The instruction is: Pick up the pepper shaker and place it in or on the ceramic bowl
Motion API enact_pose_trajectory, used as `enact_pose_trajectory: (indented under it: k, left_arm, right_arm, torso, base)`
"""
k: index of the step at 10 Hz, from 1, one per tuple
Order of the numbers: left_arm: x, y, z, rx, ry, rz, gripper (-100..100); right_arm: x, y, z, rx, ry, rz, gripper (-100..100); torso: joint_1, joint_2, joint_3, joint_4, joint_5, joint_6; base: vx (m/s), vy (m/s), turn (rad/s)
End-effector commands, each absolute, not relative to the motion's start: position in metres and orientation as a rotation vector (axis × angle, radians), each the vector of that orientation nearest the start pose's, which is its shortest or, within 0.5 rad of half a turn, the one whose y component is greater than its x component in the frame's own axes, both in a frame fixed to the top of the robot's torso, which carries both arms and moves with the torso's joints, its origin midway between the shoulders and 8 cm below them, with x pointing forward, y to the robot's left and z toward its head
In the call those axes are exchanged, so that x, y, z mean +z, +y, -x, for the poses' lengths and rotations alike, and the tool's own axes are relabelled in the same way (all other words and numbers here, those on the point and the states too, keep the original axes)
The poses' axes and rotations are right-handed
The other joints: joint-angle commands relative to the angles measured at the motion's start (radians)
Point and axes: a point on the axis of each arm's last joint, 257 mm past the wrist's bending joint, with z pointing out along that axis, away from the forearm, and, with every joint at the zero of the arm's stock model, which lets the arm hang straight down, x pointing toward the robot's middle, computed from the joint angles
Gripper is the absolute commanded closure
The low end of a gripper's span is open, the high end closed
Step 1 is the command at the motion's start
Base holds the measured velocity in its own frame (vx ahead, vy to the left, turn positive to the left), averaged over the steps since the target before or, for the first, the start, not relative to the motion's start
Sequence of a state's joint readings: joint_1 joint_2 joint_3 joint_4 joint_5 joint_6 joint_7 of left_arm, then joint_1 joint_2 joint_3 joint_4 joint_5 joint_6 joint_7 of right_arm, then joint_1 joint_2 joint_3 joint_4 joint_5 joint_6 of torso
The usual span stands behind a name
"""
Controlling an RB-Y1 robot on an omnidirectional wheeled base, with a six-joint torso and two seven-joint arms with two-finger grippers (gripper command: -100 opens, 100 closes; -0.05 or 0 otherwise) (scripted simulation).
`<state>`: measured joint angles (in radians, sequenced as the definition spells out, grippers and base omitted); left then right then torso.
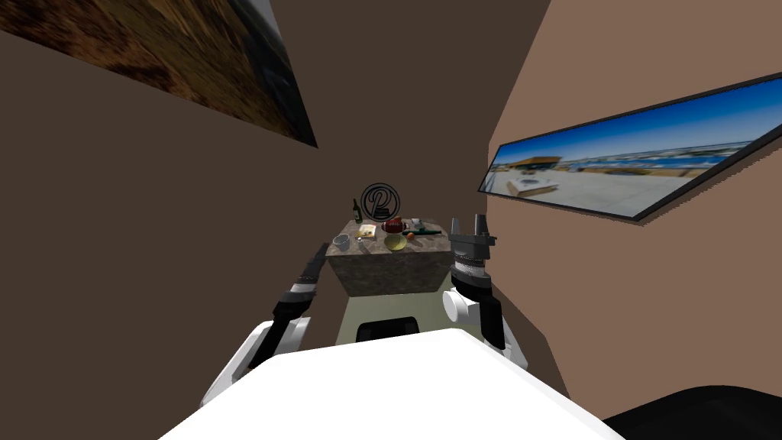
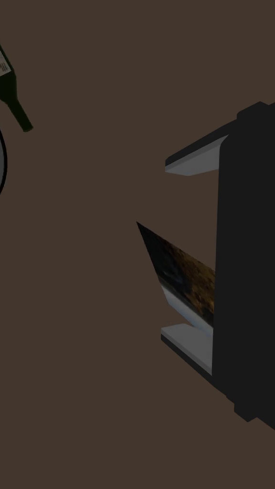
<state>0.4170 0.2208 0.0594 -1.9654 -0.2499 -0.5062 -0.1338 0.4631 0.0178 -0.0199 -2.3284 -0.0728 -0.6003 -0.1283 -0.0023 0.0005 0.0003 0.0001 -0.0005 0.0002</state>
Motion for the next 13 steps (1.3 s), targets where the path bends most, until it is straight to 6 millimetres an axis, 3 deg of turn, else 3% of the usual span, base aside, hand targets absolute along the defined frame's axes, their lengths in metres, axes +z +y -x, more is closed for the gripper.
enact_pose_trajectory:
  k: [1,4,6,10,13]
  left_arm:
    - [-0.108,0.279,-0.405,-0.886,1.127,0.404,-100]
    - [-0.149,0.281,-0.419,-0.78,1.243,0.345,-100]
    - [-0.163,0.282,-0.423,-0.744,1.281,0.324,-100]
    - [-0.214,0.286,-0.436,-0.604,1.417,0.227,-100]
    - [-0.239,0.29,-0.441,-0.539,1.479,0.178,-100]
  right_arm:
    - [0.074,-0.287,-0.313,1.498,0.391,-0.598,0]
    - [0.074,-0.287,-0.313,1.498,0.391,-0.598,0]
    - [0.074,-0.287,-0.313,1.498,0.391,-0.598,0]
    - [0.074,-0.287,-0.313,1.498,0.391,-0.598,0]
    - [0.074,-0.288,-0.313,1.498,0.391,-0.598,0]
  torso:
    - [0.0,0.0,0.0,0.0,0.0,0.0]
    - [0.0,-0.001,-0.001,0.0,0.0,0.0]
    - [0.0,-0.002,-0.001,0.0,0.0,0.0]
    - [0.001,-0.003,-0.002,-0.001,0.0,0.0]
    - [0.002,-0.003,-0.002,-0.001,0.0,0.0]
  base:
    - [-0.008,-0.024,-0.014]
    - [0.003,-0.03,-0.053]
    - [0.013,-0.025,-0.046]
    - [0.029,-0.02,-0.087]
    - [0.036,-0.011,-0.06]
